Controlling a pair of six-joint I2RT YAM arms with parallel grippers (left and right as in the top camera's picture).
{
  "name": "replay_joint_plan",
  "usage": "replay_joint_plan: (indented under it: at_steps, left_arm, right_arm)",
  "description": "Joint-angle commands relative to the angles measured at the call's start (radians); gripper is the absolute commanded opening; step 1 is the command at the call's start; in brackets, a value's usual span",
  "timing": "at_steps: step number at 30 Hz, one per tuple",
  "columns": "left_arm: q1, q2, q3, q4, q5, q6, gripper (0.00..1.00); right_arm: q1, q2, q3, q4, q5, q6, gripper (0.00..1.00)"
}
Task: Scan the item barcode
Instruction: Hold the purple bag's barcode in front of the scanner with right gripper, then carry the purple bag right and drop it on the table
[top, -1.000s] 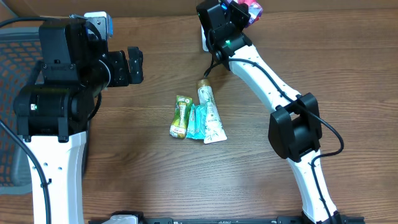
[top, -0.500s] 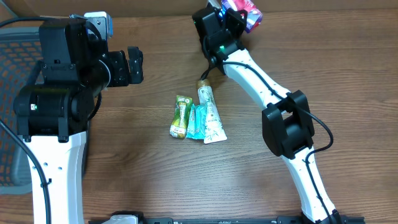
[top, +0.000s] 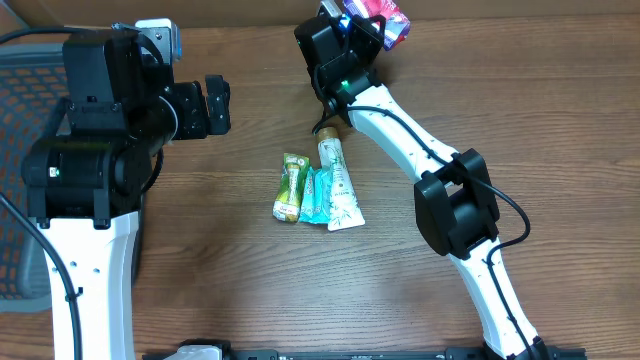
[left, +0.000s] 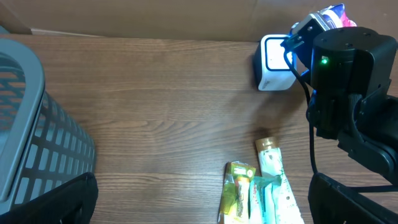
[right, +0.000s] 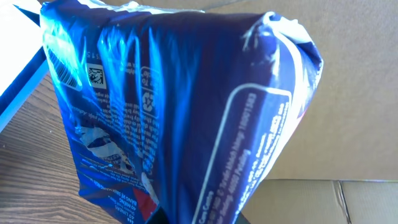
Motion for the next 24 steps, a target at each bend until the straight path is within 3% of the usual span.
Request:
replay_joint_plan:
  at_steps: [1, 6, 14, 17, 20, 24]
  left_arm:
    - [0.003, 0.009, 0.008, 0.001, -0.006, 0.012, 1.0]
    - [0.003, 0.009, 0.008, 0.001, -0.006, 0.012, 1.0]
    - [0.003, 0.009, 0.008, 0.001, -0.006, 0.012, 1.0]
    - [0.003, 0.009, 0.008, 0.001, -0.006, 0.012, 1.0]
    - [0.003, 0.009, 0.008, 0.001, -0.006, 0.012, 0.99]
    - [0.003, 0.009, 0.008, 0.001, -0.006, 0.012, 1.0]
  right_arm:
    - [0.016, -0.003, 0.023, 0.004, 0.027, 0.005, 0.04]
    - [0.045, -0.003, 0.023, 0.008, 0.124, 0.006, 0.04]
    - [0.089, -0.036, 0.023, 0.064, 0.415, 0.255, 0.04]
    - [0.095, -0.063, 0.023, -0.074, 0.374, 0.27, 0.03]
    - [0.097, -0.11, 0.023, -0.299, 0.238, 0.385, 0.04]
    - [0.082, -0.259, 0.023, -0.706, -0.218, 0.673, 0.04]
